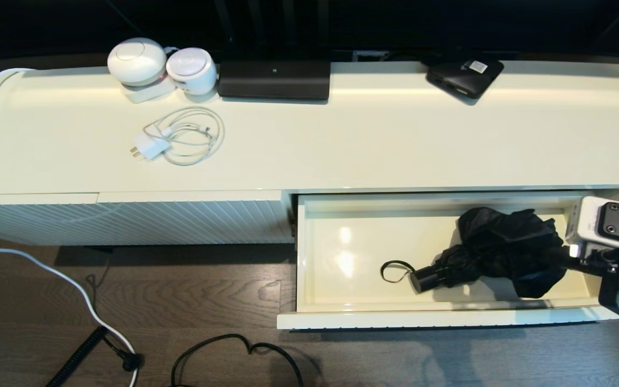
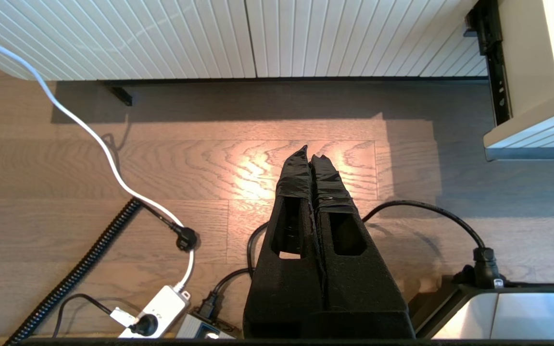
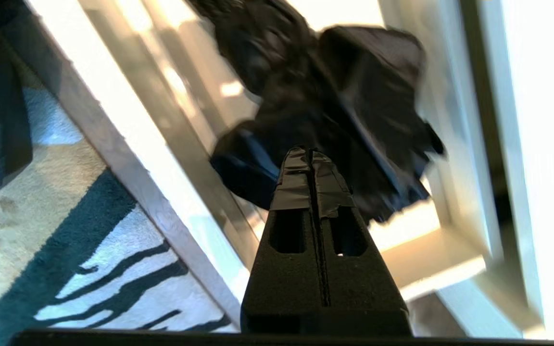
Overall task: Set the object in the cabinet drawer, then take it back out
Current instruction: Open the drawer, then take the umbrella out of the drawer and put it on the table
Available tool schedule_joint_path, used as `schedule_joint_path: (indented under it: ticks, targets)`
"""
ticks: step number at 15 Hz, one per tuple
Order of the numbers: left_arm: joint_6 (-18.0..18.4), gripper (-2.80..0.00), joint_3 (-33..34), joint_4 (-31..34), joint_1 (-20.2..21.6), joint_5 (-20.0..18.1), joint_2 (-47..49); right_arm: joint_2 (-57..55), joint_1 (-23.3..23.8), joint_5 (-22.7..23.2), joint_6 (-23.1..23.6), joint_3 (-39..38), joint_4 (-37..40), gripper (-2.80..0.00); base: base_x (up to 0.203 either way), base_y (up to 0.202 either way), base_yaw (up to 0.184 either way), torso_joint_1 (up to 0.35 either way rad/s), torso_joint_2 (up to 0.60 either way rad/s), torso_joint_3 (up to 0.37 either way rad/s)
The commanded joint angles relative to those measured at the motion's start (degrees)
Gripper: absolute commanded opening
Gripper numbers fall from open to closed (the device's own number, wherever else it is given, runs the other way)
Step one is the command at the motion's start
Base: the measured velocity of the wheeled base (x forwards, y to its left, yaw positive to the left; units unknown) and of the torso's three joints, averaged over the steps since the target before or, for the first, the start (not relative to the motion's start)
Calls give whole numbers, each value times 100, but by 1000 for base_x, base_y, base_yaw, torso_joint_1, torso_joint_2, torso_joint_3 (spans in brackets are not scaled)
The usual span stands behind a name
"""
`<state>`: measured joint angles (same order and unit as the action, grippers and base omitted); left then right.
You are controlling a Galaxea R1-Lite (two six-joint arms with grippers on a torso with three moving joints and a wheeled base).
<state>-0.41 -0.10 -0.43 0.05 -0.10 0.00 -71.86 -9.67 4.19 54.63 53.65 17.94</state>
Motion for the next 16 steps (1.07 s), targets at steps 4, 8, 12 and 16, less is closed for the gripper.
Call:
schedule_joint_path:
  ticks: [4, 8, 12, 16]
  targets:
    - [-2, -280, 1, -1, -5, 1, 0, 294, -9, -644, -1400, 629, 896, -280, 0, 0, 0, 0, 0, 0]
    - [-2, -280, 1, -1, 3, 1, 0, 95, -40, -664, -3501, 1366, 2216, -280, 0, 0, 0, 0, 0, 0]
    - [-2, -280, 1, -1, 4, 1, 0, -180, -478, -704, -6314, 1503, 2474, -280, 0, 0, 0, 0, 0, 0]
    - [-2, -280, 1, -1, 4, 1, 0, -637, -999, -980, -8829, 1807, 2749, -280, 0, 0, 0, 0, 0, 0]
